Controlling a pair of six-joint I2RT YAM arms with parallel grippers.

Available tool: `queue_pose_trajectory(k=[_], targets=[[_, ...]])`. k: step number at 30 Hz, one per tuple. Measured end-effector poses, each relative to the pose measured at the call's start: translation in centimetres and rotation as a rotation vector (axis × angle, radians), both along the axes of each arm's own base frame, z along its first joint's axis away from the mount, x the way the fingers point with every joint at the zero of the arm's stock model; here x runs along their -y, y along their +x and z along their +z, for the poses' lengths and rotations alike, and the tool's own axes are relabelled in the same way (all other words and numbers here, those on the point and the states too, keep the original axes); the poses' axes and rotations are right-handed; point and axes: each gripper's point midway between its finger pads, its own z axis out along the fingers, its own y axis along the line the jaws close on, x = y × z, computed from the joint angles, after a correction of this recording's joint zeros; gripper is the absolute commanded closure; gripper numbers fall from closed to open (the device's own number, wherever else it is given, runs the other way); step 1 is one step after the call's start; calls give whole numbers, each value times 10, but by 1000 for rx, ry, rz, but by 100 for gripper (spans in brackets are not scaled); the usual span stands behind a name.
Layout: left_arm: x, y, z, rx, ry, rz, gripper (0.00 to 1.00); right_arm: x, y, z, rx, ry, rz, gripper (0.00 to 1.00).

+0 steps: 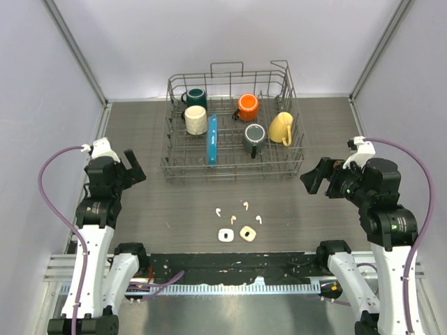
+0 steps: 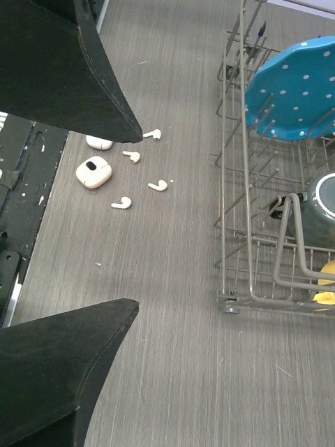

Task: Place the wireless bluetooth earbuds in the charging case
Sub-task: Pick up the charging case at the center of the board.

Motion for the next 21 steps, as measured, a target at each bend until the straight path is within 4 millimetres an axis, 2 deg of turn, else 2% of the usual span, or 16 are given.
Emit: queue_pose_trajectory(k=[7, 13, 18, 21], targets=[[2, 2, -5, -22, -2, -10, 0, -1, 6, -6, -44, 16, -12, 1], [3, 3, -7, -28, -6, -15, 0, -5, 29, 2, -38, 85, -48, 1], [3, 4, -8, -33, -6, -16, 0, -12, 52, 22, -13, 91, -64, 1], [3, 4, -8, -33, -6, -16, 0, -28, 52, 33, 16, 83, -27, 1]])
